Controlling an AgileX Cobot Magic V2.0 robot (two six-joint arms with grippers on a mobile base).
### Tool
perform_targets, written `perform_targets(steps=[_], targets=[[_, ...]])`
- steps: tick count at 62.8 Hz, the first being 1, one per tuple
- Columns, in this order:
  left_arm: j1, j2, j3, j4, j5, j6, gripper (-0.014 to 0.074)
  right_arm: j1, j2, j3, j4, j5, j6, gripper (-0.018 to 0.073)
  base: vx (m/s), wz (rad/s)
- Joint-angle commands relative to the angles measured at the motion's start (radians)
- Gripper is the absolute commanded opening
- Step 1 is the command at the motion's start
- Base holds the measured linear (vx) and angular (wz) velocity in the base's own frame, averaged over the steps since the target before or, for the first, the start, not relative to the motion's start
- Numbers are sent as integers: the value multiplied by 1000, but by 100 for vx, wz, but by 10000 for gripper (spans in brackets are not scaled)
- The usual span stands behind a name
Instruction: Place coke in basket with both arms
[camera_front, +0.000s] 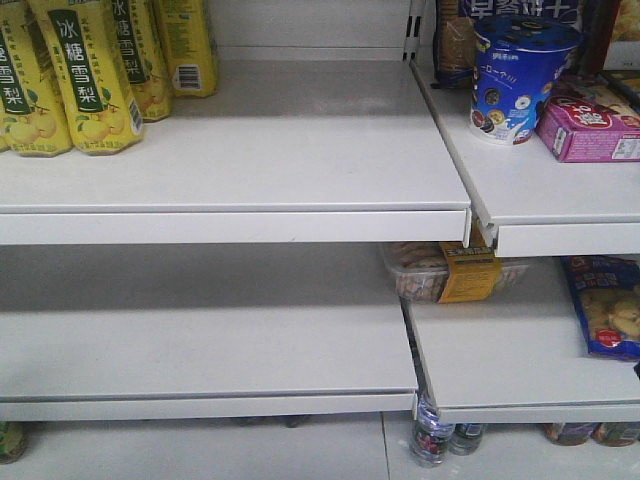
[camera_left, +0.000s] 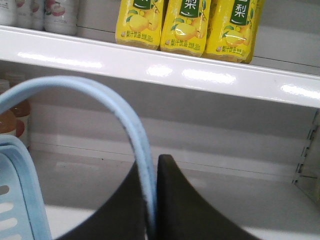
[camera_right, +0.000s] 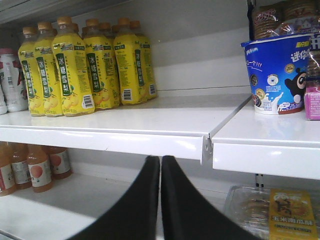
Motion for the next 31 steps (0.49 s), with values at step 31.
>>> perform_targets(steps=[31], targets=[[1,-21,-30,35,-151,43,-6,-1,11,-25,-26,22,-3,-5,0,0]])
